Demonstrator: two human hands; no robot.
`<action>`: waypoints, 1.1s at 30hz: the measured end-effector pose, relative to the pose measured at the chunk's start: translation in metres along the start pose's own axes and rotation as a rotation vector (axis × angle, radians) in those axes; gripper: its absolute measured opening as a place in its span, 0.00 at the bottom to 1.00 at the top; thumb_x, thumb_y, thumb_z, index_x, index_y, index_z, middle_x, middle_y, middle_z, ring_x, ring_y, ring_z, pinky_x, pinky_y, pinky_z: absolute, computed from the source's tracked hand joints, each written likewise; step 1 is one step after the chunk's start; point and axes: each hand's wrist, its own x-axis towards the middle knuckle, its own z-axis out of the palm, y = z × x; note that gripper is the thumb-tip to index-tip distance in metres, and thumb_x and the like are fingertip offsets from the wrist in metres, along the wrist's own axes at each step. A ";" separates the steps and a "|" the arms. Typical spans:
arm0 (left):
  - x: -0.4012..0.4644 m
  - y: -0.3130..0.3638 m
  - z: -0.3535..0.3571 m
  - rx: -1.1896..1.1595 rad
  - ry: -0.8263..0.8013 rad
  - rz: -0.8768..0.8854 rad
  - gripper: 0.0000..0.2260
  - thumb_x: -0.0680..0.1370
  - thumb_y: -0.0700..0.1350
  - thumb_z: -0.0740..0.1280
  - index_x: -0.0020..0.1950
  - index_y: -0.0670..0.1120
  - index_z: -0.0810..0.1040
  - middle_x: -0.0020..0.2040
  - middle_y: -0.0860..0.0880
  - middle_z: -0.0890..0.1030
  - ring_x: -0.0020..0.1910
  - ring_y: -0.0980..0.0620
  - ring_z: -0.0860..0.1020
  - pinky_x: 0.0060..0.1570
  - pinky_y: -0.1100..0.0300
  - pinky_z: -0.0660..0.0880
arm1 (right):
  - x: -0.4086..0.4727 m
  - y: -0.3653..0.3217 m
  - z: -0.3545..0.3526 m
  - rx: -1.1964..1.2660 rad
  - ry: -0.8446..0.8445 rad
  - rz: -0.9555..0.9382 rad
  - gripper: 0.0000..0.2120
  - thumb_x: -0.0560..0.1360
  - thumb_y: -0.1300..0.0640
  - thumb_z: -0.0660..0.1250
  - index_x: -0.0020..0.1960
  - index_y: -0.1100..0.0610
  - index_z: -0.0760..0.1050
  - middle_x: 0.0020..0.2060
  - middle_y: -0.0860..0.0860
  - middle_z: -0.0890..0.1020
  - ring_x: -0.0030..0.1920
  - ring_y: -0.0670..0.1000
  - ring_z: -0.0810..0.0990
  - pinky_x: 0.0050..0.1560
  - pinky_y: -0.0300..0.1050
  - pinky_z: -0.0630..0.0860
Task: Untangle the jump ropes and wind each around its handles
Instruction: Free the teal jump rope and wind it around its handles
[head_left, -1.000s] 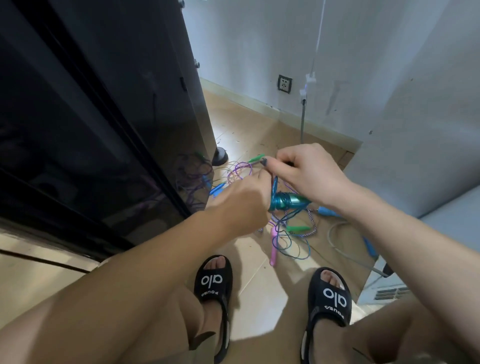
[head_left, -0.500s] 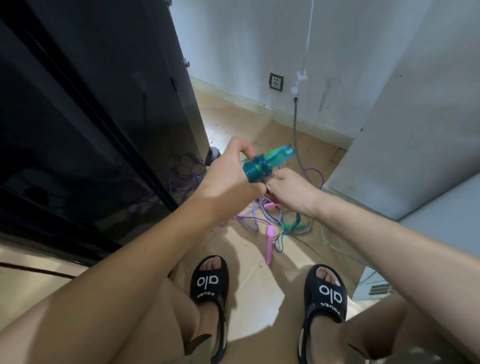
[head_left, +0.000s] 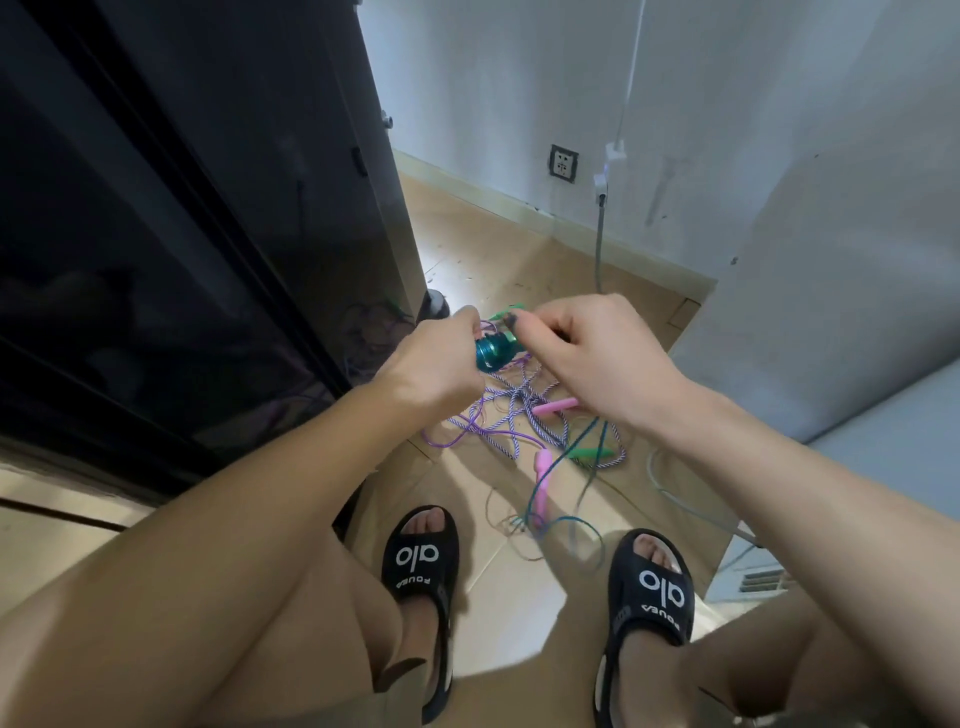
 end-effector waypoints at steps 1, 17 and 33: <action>-0.002 0.004 0.002 0.047 -0.021 0.012 0.14 0.73 0.38 0.66 0.57 0.48 0.69 0.49 0.45 0.78 0.47 0.43 0.78 0.47 0.50 0.79 | 0.001 0.000 0.000 -0.020 0.004 -0.028 0.24 0.81 0.45 0.59 0.30 0.55 0.62 0.24 0.54 0.65 0.29 0.52 0.60 0.32 0.51 0.66; -0.021 0.025 0.013 0.198 -0.201 0.226 0.13 0.75 0.38 0.66 0.36 0.47 0.63 0.34 0.50 0.68 0.38 0.45 0.74 0.30 0.60 0.63 | 0.019 0.005 0.001 -0.151 -0.024 -0.044 0.27 0.80 0.41 0.61 0.29 0.56 0.60 0.22 0.53 0.64 0.31 0.56 0.63 0.32 0.49 0.62; -0.012 0.018 -0.007 -0.938 -0.091 -0.148 0.14 0.69 0.31 0.68 0.41 0.48 0.69 0.25 0.53 0.64 0.23 0.54 0.58 0.24 0.64 0.56 | 0.011 0.038 0.022 0.081 -0.281 0.311 0.25 0.82 0.45 0.58 0.30 0.54 0.59 0.23 0.47 0.64 0.26 0.49 0.60 0.26 0.40 0.59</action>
